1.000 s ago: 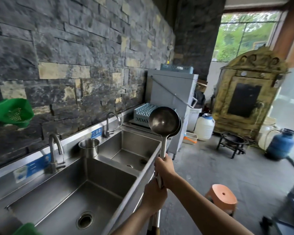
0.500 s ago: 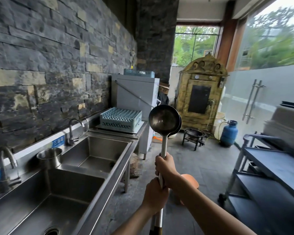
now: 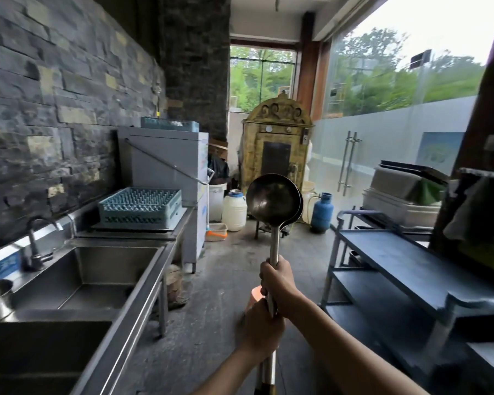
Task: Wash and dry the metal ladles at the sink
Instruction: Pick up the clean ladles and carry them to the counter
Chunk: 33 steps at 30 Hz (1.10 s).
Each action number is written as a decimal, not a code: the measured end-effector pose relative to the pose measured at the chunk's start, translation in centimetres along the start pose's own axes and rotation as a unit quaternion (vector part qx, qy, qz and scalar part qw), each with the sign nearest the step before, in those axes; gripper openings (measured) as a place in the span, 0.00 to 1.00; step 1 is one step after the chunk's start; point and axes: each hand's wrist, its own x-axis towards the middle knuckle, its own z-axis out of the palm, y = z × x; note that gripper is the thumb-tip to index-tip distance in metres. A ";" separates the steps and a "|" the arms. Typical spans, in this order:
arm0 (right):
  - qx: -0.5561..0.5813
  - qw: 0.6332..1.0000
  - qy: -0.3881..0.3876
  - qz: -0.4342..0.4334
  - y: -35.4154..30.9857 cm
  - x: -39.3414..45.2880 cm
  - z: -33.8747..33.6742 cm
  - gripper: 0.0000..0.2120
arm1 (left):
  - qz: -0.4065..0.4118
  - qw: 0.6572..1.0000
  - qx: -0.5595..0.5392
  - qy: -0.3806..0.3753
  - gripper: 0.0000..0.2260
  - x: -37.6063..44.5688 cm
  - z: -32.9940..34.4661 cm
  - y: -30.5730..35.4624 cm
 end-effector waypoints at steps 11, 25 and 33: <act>-0.027 0.993 0.117 0.002 0.9 0.4 -11.7 0.07 | 0.062 0.994 -0.047 -0.080 0.07 0.3 9.7 5.2; -0.066 0.955 0.290 0.010 2.5 2.9 -27.4 0.05 | 0.121 0.950 -0.119 -0.262 0.05 3.5 22.9 11.5; -0.067 0.922 0.382 0.014 2.9 0.6 -36.2 0.06 | 0.161 0.907 -0.134 -0.365 0.06 2.6 31.3 15.0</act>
